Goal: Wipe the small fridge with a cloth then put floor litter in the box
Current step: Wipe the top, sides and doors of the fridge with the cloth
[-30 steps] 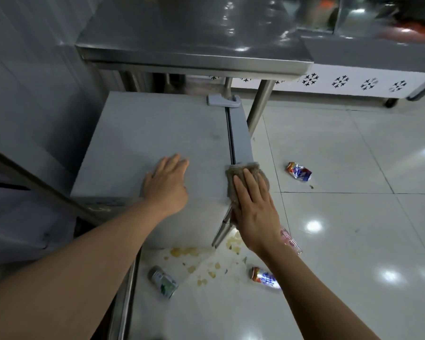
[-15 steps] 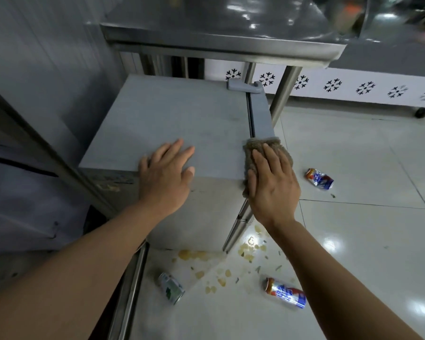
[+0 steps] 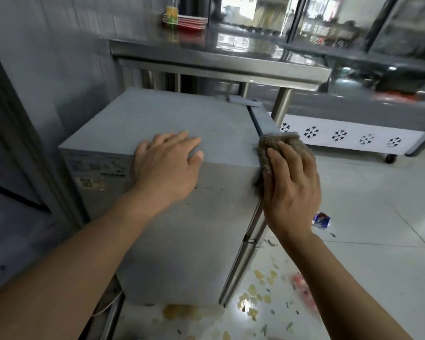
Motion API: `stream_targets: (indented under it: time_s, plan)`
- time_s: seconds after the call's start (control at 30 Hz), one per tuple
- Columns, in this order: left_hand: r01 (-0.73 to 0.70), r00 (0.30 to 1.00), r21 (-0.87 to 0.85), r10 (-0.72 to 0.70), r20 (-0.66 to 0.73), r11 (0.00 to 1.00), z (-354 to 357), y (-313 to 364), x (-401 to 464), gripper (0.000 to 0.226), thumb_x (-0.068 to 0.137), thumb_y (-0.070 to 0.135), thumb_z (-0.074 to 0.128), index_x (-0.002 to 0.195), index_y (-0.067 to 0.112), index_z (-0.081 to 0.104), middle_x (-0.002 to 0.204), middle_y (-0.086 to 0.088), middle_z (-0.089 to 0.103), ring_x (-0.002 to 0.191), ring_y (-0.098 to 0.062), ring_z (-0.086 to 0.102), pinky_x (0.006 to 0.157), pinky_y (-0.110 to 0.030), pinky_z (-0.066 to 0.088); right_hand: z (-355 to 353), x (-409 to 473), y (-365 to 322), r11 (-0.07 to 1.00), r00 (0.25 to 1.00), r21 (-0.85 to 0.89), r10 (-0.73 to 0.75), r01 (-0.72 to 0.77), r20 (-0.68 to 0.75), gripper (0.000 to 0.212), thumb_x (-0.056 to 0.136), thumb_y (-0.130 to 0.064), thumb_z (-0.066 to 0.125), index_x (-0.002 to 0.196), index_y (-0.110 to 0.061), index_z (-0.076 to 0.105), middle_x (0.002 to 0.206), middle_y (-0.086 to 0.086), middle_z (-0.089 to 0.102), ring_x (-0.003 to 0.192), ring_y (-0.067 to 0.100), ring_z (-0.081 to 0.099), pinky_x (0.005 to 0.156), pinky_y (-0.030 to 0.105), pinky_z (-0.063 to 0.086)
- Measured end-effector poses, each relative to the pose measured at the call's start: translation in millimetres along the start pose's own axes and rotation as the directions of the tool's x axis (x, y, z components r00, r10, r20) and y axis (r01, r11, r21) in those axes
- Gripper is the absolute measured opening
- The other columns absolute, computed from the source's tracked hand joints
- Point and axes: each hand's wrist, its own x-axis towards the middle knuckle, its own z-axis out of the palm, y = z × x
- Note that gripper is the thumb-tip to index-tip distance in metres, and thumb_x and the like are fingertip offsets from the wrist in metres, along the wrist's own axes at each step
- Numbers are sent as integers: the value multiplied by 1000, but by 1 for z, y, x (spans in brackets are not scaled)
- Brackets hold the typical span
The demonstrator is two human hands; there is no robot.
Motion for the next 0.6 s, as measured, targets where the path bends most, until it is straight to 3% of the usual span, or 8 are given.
stream_targets:
  time_s: [0.13,0.23,0.37,0.47,0.6]
  plan:
    - [-31,994,14,33,-103,999,4,1,0,42,95,42,31,131,33,50,143,9,46,131,-19,38,105,-41,24,12,-11,2,998,994,-52,-46,41,-104,37,92,-19,51,126,-3,58,130,18,54,115,43,46,96,46,39]
    - [-67,976,24,71,-206,997,8,0,-3,37,95,39,32,114,28,63,127,6,60,119,-24,48,94,-39,30,20,-24,7,991,985,-78,-114,105,-128,46,92,-17,49,135,0,47,138,24,45,125,46,40,109,51,29]
    - [-113,946,32,118,-303,993,12,-3,-4,35,95,37,35,101,28,68,110,1,68,103,-27,55,78,-35,26,29,-37,18,966,966,-148,-231,212,-120,53,91,-14,49,140,1,37,146,27,32,133,50,30,111,58,22]
    - [-168,936,25,168,-310,985,8,-15,-6,35,97,36,33,100,29,67,107,3,69,100,-26,57,88,-37,29,33,-30,16,967,955,-168,-225,194,-194,52,94,-18,45,143,-5,37,147,21,35,134,47,29,113,54,21]
    - [-153,896,64,166,-411,986,0,-59,-23,32,97,34,34,105,31,64,109,4,68,108,-23,55,101,-44,25,45,-34,-9,997,944,-64,-60,41,-325,51,92,-11,39,143,-7,36,151,14,31,140,41,19,117,46,13]
